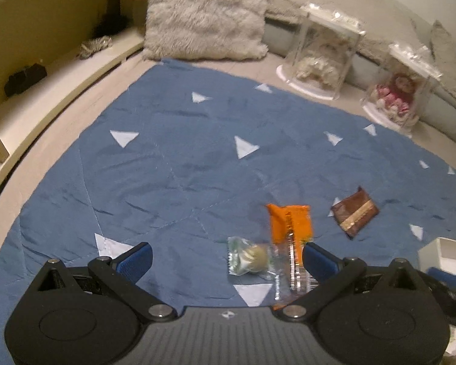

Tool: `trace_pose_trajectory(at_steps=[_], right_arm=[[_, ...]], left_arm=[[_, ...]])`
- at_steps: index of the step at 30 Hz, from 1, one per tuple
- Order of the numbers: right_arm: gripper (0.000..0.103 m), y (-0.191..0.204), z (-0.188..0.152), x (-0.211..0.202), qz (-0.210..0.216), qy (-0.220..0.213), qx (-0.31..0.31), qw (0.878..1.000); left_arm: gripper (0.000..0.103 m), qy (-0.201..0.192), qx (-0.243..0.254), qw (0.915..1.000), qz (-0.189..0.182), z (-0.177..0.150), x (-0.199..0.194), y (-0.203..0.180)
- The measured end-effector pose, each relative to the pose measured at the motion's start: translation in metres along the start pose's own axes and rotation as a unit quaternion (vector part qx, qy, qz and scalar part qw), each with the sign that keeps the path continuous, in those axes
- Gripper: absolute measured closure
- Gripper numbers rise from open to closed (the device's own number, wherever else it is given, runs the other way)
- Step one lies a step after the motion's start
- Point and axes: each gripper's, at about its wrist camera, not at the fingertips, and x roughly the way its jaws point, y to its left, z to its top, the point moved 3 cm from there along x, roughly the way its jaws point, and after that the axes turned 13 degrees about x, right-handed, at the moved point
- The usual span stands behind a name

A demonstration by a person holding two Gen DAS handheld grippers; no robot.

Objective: Organize snacks
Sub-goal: 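Grasp clear green-cake packet with left tool while right tool grasps red candy packet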

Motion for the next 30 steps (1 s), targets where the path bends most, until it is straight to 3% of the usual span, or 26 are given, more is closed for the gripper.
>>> trace_pose_trajectory(at_steps=[2, 3, 5, 8, 12, 17, 21, 24, 25, 30], right_arm=[[0.026, 0.001, 0.001, 0.017, 0.017, 0.023, 0.039, 0.999], [0.029, 0.001, 0.002, 0.025, 0.025, 0.030, 0.063, 0.997], [0.033, 0.001, 0.002, 0.037, 0.045, 0.038, 0.096, 0.994], [0.038, 0.006, 0.000, 0.055, 0.069, 0.060, 0.127, 0.988], [0.046, 0.011, -0.008, 0.077, 0.076, 0.083, 0.141, 0.984], [0.056, 0.017, -0.012, 0.096, 0.063, 0.099, 0.143, 0.983], [0.057, 0.017, -0.016, 0.102, 0.069, 0.103, 0.148, 0.981], [0.063, 0.017, -0.020, 0.106, 0.073, 0.106, 0.145, 0.981], [0.069, 0.014, -0.022, 0.108, 0.073, 0.108, 0.146, 0.981], [0.070, 0.015, -0.023, 0.108, 0.075, 0.105, 0.135, 0.982]], left_arm=[[0.002, 0.020, 0.005, 0.9998, -0.004, -0.002, 0.011, 0.001], [0.004, 0.030, 0.007, 0.9995, -0.003, -0.002, 0.015, 0.002], [0.021, 0.038, 0.009, 0.9992, -0.011, -0.002, 0.022, 0.004], [0.026, 0.040, -0.018, 0.9983, -0.038, -0.002, 0.032, 0.010], [0.030, 0.046, -0.050, 0.9949, -0.074, -0.002, 0.044, 0.011], [0.037, 0.060, -0.030, 0.9949, -0.075, -0.002, 0.056, -0.003], [0.042, 0.073, -0.025, 0.9951, -0.062, -0.005, 0.063, -0.009], [0.052, 0.080, -0.031, 0.9952, -0.048, -0.007, 0.066, -0.009], [0.053, 0.080, -0.034, 0.9951, -0.047, -0.007, 0.067, -0.009], [0.053, 0.073, -0.054, 0.9944, -0.054, -0.008, 0.070, -0.008]])
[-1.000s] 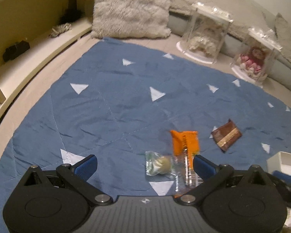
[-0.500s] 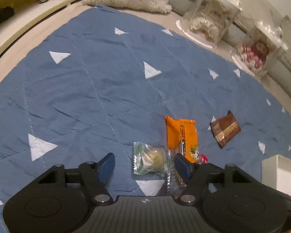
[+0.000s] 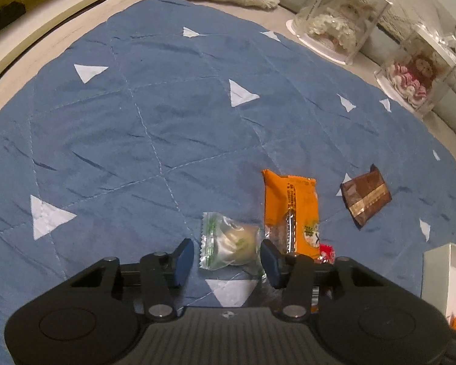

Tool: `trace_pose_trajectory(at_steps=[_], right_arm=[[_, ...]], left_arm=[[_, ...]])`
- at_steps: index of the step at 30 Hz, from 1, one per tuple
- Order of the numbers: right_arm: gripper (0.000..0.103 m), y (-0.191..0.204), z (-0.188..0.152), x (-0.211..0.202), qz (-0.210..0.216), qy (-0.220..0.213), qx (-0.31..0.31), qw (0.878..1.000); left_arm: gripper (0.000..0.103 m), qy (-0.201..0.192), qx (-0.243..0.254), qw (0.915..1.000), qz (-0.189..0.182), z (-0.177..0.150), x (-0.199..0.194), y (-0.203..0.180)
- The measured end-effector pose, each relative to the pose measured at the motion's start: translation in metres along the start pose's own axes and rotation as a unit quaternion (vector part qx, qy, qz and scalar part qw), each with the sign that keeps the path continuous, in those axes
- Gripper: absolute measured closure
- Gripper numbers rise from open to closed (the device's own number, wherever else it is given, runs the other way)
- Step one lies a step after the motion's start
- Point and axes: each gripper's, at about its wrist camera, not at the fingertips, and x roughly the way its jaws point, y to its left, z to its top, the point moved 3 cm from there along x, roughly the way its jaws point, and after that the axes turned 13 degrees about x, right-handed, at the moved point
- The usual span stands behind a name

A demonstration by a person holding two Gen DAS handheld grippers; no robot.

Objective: Organize snacks
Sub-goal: 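Grasp clear green-cake packet with left tool while right tool grasps red candy packet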

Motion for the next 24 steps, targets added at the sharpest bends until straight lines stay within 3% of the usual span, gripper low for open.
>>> trace_pose_trajectory(at_steps=[4, 8, 14, 24], right_arm=[[0.071, 0.002, -0.001, -0.003, -0.004, -0.002, -0.009, 1.000], [0.073, 0.005, 0.000, -0.004, -0.009, -0.006, -0.022, 1.000], [0.073, 0.005, 0.001, -0.007, -0.013, -0.012, -0.035, 0.999], [0.073, 0.014, -0.002, -0.042, -0.032, -0.048, -0.082, 0.995]], left_arm=[[0.054, -0.006, -0.004, 1.0000, -0.001, 0.000, 0.005, -0.005], [0.070, -0.001, 0.005, 0.9999, 0.013, 0.000, 0.006, -0.008], [0.071, 0.000, 0.005, 0.9999, 0.014, 0.000, 0.000, -0.007], [0.071, -0.028, 0.043, 0.9984, 0.025, -0.007, -0.041, -0.021]])
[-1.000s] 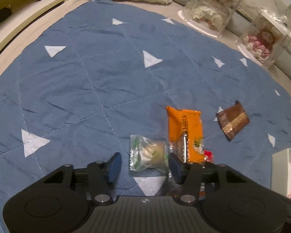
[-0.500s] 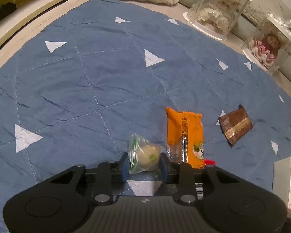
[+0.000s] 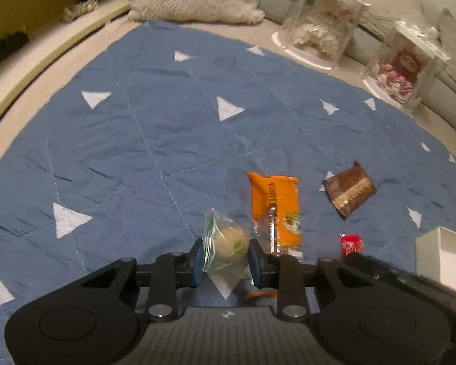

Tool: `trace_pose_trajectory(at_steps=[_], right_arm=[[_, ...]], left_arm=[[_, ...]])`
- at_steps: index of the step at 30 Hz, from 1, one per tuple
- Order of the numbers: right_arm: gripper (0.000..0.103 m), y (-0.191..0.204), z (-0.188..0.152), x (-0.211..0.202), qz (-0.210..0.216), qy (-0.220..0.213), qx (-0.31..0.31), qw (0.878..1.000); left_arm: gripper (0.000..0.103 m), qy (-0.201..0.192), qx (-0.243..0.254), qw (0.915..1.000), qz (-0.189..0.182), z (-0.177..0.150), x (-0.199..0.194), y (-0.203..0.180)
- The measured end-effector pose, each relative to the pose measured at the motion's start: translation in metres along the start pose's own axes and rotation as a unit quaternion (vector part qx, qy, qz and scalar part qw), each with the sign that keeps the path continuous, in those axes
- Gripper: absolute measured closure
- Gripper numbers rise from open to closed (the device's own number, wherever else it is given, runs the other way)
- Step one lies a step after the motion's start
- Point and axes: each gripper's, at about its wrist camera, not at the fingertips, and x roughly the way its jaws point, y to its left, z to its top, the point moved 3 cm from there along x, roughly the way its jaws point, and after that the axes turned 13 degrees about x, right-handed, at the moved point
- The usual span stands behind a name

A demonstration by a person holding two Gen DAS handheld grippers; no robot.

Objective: Organize snacks
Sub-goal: 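Grasp clear green-cake packet with left tool while right tool grasps red candy packet, then lift both packets and carry them over the white box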

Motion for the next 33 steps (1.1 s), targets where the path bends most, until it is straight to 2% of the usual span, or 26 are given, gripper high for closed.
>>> trace_pose_trajectory(at_steps=[10, 18, 24, 33], right_arm=[[0.073, -0.002, 0.003, -0.057, -0.016, -0.043, -0.037, 0.998], [0.073, -0.007, 0.008, -0.106, -0.032, -0.076, -0.059, 0.995], [0.073, -0.023, 0.013, -0.145, -0.037, -0.096, -0.068, 0.992], [0.073, -0.072, 0.016, -0.205, -0.064, -0.123, -0.062, 0.988]], left_arm=[[0.071, -0.052, 0.047, 0.9976, -0.002, -0.003, -0.059, -0.034], [0.071, -0.083, 0.070, 0.9939, -0.020, -0.005, -0.095, -0.066], [0.071, -0.098, 0.082, 0.9911, -0.040, -0.005, -0.110, -0.091], [0.071, -0.108, 0.111, 0.9858, -0.065, -0.005, -0.123, -0.133]])
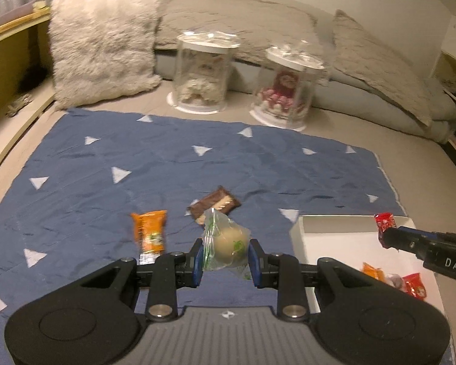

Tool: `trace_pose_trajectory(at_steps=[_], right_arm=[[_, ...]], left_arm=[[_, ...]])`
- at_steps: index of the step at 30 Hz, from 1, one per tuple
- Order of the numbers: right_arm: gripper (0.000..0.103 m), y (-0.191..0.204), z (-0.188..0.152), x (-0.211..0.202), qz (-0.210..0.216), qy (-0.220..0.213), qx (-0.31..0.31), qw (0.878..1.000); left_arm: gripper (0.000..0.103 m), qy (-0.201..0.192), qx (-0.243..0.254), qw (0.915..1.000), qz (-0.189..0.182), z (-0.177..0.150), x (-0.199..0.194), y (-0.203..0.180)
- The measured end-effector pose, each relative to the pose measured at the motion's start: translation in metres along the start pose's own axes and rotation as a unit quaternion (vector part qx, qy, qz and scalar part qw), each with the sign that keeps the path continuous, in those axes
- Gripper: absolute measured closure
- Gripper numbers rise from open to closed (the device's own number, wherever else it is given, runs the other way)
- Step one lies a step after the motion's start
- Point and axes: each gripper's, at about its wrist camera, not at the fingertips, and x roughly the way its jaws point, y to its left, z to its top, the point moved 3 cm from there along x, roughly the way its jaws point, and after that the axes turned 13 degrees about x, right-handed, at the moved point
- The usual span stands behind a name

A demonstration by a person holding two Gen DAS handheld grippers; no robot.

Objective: Organize snacks
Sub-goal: 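Lift both packets and carry them over the white box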

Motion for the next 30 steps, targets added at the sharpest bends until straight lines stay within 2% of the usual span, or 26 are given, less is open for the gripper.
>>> trace_pose_trajectory(at_steps=[13, 21, 30], right_arm=[[0.073, -0.117, 0.016, -0.041, -0.047, -0.038, 0.056, 0.997], [0.073, -0.175, 0.008, -0.047, -0.096, -0.031, 0.084, 0.991], [0.073, -0.214, 0.006, -0.040, -0.118, -0.017, 0.110, 0.987]], left_arm=[[0.071, -0.006, 0.043, 0.9981, -0.043, 0.020, 0.016, -0.087], [0.071, 0.007, 0.055, 0.9939, -0.095, 0.025, 0.047, -0.151], [0.071, 0.024, 0.053, 0.9861, -0.156, 0.022, 0.095, -0.218]])
